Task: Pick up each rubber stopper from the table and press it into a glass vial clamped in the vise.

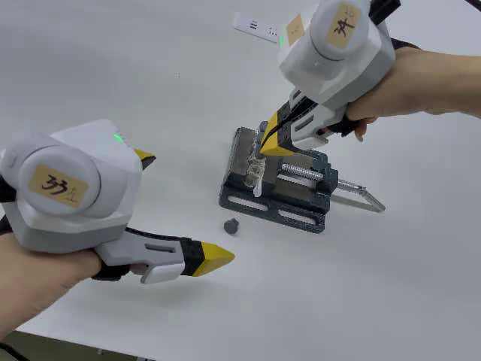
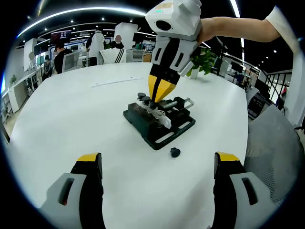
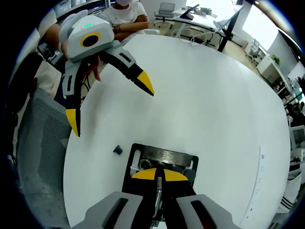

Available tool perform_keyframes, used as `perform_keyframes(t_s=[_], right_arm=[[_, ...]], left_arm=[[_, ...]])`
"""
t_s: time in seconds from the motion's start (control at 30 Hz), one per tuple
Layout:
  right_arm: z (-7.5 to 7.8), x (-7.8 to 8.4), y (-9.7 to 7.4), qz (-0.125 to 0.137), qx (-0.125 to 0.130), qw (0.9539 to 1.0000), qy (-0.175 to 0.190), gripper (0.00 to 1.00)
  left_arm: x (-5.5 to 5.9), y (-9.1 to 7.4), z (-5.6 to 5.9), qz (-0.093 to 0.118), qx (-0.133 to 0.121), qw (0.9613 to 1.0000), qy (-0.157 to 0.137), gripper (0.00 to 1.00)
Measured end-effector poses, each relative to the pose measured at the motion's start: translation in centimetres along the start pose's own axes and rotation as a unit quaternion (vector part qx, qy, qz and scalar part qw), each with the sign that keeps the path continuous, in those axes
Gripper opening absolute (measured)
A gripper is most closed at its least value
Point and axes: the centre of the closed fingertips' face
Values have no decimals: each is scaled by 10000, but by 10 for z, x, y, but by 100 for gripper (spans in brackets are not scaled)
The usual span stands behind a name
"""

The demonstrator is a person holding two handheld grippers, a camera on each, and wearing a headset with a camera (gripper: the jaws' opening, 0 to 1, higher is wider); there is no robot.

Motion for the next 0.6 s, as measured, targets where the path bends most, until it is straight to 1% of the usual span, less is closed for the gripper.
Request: perform_keyframes(t_s=[0.1,0.2,0.23,0.27,0.3,0.33,0.37,0.4,0.47,0.5,0.53,0.6], right_arm=[[0,1,0,-76,-40,9999,58,0],[1,2,0,-98,-84,9999,41,0],[1,3,0,-116,-127,9999,-17,0],[1,2,1,-150,-148,9998,63,0],[1,2,1,-166,-165,9997,69,0],[0,3,0,-163,-178,9997,58,0],[0,3,0,-162,-180,9996,142,0],[-2,4,-1,-126,-207,9997,76,0],[-2,4,-1,-132,-232,9995,191,0],[-2,4,-1,-130,-253,9994,175,0],[-2,4,0,-152,-257,9993,221,0],[-2,4,1,-186,-231,9994,184,0]], left_arm=[[1,0,2,-9,20,10000,-18,97],[1,0,2,-3,33,10000,-40,97],[2,0,2,0,38,10000,-48,97],[2,0,2,5,37,10000,-51,96],[2,0,2,5,32,10000,-63,96],[2,0,1,-1,27,10000,-78,96],[2,-1,1,8,17,10000,-81,96],[1,-1,1,23,10,9999,-104,96],[0,-2,1,42,4,9999,-114,96],[1,-2,0,40,2,9999,-118,96],[2,-1,0,37,3,9999,-128,96],[2,-1,-2,33,0,9999,-142,96]])
Point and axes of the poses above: the centre of the closed fingertips' face, and the gripper's own axes: y roughly forward along the fingers, z roughly to its right, x roughly out of its underside, and after that the axes turned 12 degrees about x, right-handed
